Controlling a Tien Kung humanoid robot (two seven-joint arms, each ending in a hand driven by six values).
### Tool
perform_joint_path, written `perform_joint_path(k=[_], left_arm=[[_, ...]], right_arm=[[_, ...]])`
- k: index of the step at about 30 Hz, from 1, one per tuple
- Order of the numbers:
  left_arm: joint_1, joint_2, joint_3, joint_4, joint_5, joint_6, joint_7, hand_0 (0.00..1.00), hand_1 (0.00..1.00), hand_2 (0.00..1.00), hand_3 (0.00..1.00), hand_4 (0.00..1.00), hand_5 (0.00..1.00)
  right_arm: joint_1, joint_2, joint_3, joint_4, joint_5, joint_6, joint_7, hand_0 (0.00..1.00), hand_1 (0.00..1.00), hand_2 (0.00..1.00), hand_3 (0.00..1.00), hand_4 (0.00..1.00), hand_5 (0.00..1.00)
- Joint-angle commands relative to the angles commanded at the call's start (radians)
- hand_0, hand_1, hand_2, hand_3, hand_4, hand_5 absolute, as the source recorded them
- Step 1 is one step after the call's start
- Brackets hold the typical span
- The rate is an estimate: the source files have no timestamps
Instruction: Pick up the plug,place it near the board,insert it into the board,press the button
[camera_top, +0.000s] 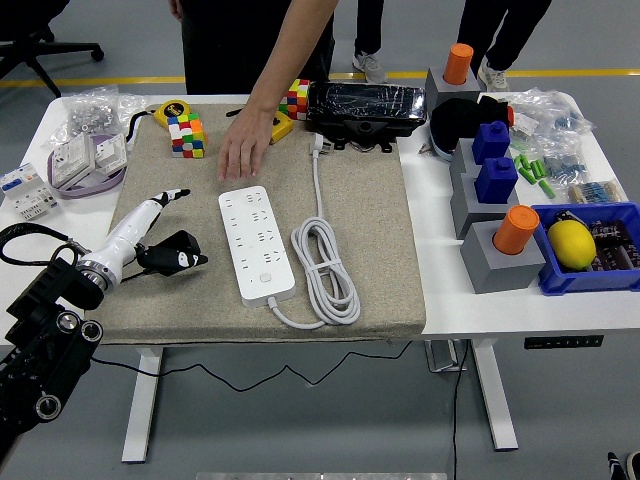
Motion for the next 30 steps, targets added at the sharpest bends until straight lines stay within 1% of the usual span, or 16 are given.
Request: perform_joint_path(k=[3, 4, 9, 10, 15, 16, 21, 22, 27, 28, 30], left_arm=[[0.003, -0.003, 0.002, 0.011, 0.004, 0.008, -0.001, 0.934, 0.887, 0.824, 0.834, 0.998, 0.119], [0.004, -0.003, 0.001, 0.012, 0.004, 0.009, -0.001, 0.818, 0.762, 0.681, 0.724, 0.998, 0.108], [0.006, -0.005, -0.001, 0.025, 0.029, 0.021, 0.006, 0.818, 0.762, 0.681, 0.724, 0.998, 0.108], [0.006, -0.006, -0.005, 0.030, 0.034, 0.026, 0.006, 0.749, 0.692, 0.606, 0.659, 0.998, 0.107], [0.003, -0.005, -0.007, 0.042, 0.053, 0.043, 0.011, 0.749, 0.692, 0.606, 0.659, 0.998, 0.107], [0.002, -0.004, -0.007, 0.045, 0.056, 0.047, 0.012, 0.686, 0.645, 0.583, 0.649, 0.998, 0.105], [0.001, -0.004, -0.001, 0.054, 0.060, 0.054, 0.019, 0.686, 0.645, 0.583, 0.649, 0.998, 0.105], [0.001, -0.004, -0.001, 0.054, 0.063, 0.055, 0.021, 0.645, 0.612, 0.560, 0.642, 0.998, 0.121], [-0.001, -0.005, -0.001, 0.057, 0.077, 0.057, 0.031, 0.645, 0.612, 0.560, 0.642, 0.998, 0.121], [-0.001, -0.005, 0.000, 0.058, 0.076, 0.058, 0.032, 0.560, 0.585, 0.522, 0.599, 0.998, 0.180], [-0.002, -0.005, 0.000, 0.058, 0.078, 0.062, 0.035, 0.560, 0.585, 0.522, 0.599, 0.998, 0.180]], right_arm=[[-0.002, 0.000, -0.001, 0.000, 0.001, 0.000, -0.001, 0.813, 0.772, 0.766, 0.796, 0.998, 0.998], [-0.002, 0.000, -0.001, 0.000, 0.001, -0.001, -0.001, 0.812, 0.771, 0.765, 0.797, 0.998, 0.998], [-0.005, -0.001, -0.008, 0.000, 0.003, -0.001, -0.004, 0.812, 0.771, 0.765, 0.797, 0.998, 0.998], [-0.005, 0.000, -0.008, 0.000, 0.003, -0.001, -0.004, 0.812, 0.770, 0.765, 0.796, 0.998, 0.998], [-0.005, -0.001, -0.006, 0.000, 0.002, -0.001, -0.004, 0.812, 0.770, 0.765, 0.796, 0.998, 0.998], [-0.004, -0.001, -0.006, 0.000, 0.002, -0.001, -0.003, 0.812, 0.770, 0.765, 0.796, 0.998, 0.998], [-0.003, -0.001, -0.012, 0.000, 0.005, 0.000, -0.004, 0.812, 0.770, 0.765, 0.796, 0.998, 0.998], [-0.003, -0.001, -0.014, 0.000, 0.006, 0.000, -0.004, 0.812, 0.770, 0.765, 0.796, 0.998, 0.998], [-0.001, -0.002, -0.012, 0.000, 0.006, 0.001, -0.004, 0.812, 0.770, 0.765, 0.796, 0.998, 0.998], [-0.001, -0.002, -0.013, 0.000, 0.008, 0.001, -0.004, 0.811, 0.769, 0.764, 0.795, 0.998, 0.998], [0.000, -0.002, -0.015, 0.000, 0.010, 0.001, -0.004, 0.811, 0.769, 0.764, 0.795, 0.998, 0.998]])
